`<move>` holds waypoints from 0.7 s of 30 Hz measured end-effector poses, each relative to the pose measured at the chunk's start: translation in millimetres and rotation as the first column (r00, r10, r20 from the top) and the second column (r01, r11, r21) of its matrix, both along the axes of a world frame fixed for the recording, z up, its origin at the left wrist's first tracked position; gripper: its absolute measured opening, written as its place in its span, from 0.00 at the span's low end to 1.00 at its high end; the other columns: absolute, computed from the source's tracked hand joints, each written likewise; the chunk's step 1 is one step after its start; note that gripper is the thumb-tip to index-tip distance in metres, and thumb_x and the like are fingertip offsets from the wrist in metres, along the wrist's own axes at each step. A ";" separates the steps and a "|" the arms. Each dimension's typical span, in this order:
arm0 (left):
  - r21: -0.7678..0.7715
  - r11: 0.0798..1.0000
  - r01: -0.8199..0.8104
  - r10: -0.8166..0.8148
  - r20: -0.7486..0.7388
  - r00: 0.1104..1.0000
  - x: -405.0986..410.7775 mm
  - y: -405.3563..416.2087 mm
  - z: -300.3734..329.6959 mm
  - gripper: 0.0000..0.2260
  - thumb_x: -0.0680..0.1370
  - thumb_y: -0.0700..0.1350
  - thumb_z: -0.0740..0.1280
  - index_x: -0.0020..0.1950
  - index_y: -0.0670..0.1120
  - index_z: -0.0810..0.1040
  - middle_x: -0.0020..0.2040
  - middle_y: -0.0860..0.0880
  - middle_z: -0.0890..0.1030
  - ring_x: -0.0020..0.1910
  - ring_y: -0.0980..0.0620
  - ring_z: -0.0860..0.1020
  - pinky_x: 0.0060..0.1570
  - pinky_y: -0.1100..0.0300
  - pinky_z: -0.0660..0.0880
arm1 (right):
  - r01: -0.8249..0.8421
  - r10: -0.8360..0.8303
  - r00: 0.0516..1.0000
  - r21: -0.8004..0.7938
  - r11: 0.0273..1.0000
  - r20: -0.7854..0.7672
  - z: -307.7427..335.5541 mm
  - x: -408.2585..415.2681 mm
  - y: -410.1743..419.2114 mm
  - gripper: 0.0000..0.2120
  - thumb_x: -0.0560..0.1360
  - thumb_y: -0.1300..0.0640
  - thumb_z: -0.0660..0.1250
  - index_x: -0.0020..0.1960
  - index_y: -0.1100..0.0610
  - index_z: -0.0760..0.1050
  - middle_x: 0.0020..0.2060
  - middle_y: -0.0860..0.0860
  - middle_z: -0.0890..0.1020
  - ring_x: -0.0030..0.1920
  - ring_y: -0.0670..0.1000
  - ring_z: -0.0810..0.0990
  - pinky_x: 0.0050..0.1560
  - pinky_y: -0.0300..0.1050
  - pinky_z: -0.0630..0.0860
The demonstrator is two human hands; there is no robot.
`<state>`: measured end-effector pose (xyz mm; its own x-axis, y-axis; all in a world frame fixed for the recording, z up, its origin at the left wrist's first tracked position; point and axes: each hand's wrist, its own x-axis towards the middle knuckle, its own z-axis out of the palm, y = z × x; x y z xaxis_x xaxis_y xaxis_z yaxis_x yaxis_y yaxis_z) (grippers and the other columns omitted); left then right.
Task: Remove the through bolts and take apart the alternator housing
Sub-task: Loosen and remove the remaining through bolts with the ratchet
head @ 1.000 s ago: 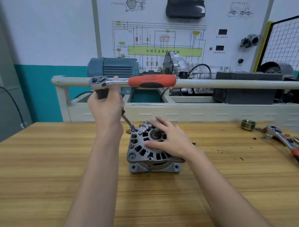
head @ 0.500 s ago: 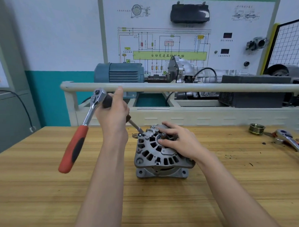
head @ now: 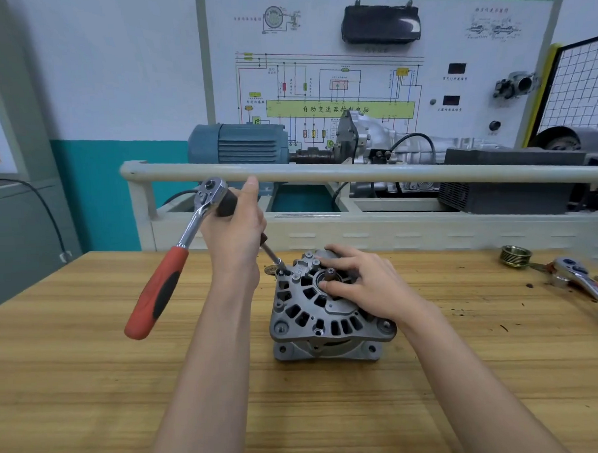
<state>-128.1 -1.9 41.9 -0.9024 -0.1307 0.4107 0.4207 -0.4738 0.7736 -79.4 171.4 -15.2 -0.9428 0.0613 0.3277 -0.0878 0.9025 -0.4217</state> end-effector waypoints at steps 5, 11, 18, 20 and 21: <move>-0.126 0.991 -0.038 0.030 -0.060 0.998 2.6 4.9 -1.7 0.19 0.77 0.47 0.67 0.29 0.51 0.65 0.22 0.57 0.66 0.24 0.57 0.65 0.34 0.58 0.65 | -0.004 0.004 1.000 -0.002 1.000 0.021 2.5 2.2 -0.4 0.24 0.75 0.41 0.67 0.69 0.43 0.72 0.75 0.40 0.63 0.70 0.52 0.69 0.70 0.60 0.64; -0.315 0.946 -0.083 0.046 -0.123 0.991 5.8 11.0 -2.2 0.18 0.72 0.57 0.66 0.26 0.54 0.67 0.28 0.53 0.70 0.32 0.51 0.69 0.43 0.49 0.72 | -0.002 0.001 0.999 0.018 1.000 0.035 5.1 0.6 2.4 0.25 0.74 0.40 0.68 0.69 0.44 0.73 0.74 0.40 0.63 0.72 0.50 0.65 0.71 0.56 0.62; -0.399 0.917 -0.022 -0.079 -0.235 0.969 9.4 17.7 -4.2 0.19 0.71 0.60 0.67 0.25 0.53 0.66 0.28 0.50 0.67 0.30 0.52 0.65 0.37 0.52 0.67 | 0.025 -0.028 0.998 0.061 0.998 0.048 7.1 2.4 3.7 0.26 0.72 0.39 0.69 0.69 0.42 0.72 0.75 0.41 0.63 0.72 0.52 0.66 0.70 0.56 0.63; -0.473 0.881 -0.015 -0.115 -0.245 0.963 12.8 24.3 -6.7 0.20 0.72 0.62 0.66 0.26 0.53 0.71 0.23 0.52 0.67 0.26 0.54 0.68 0.37 0.55 0.66 | 0.033 -0.035 0.998 0.046 0.998 0.047 8.7 2.6 3.6 0.26 0.71 0.39 0.70 0.68 0.42 0.73 0.74 0.41 0.64 0.72 0.52 0.66 0.70 0.55 0.63; -0.501 0.865 -0.002 -0.131 -0.229 0.965 15.4 28.3 -7.0 0.18 0.74 0.62 0.67 0.28 0.53 0.75 0.24 0.51 0.71 0.27 0.56 0.72 0.37 0.57 0.68 | 0.034 -0.036 0.998 0.036 0.999 0.050 9.7 2.9 3.7 0.26 0.71 0.40 0.70 0.68 0.42 0.73 0.74 0.41 0.64 0.72 0.52 0.66 0.70 0.54 0.62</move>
<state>-112.7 26.3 34.9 -0.7618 0.2034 0.6150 0.6108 -0.0908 0.7866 -76.5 175.1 -5.4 -0.9557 0.0841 0.2821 -0.0352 0.9188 -0.3931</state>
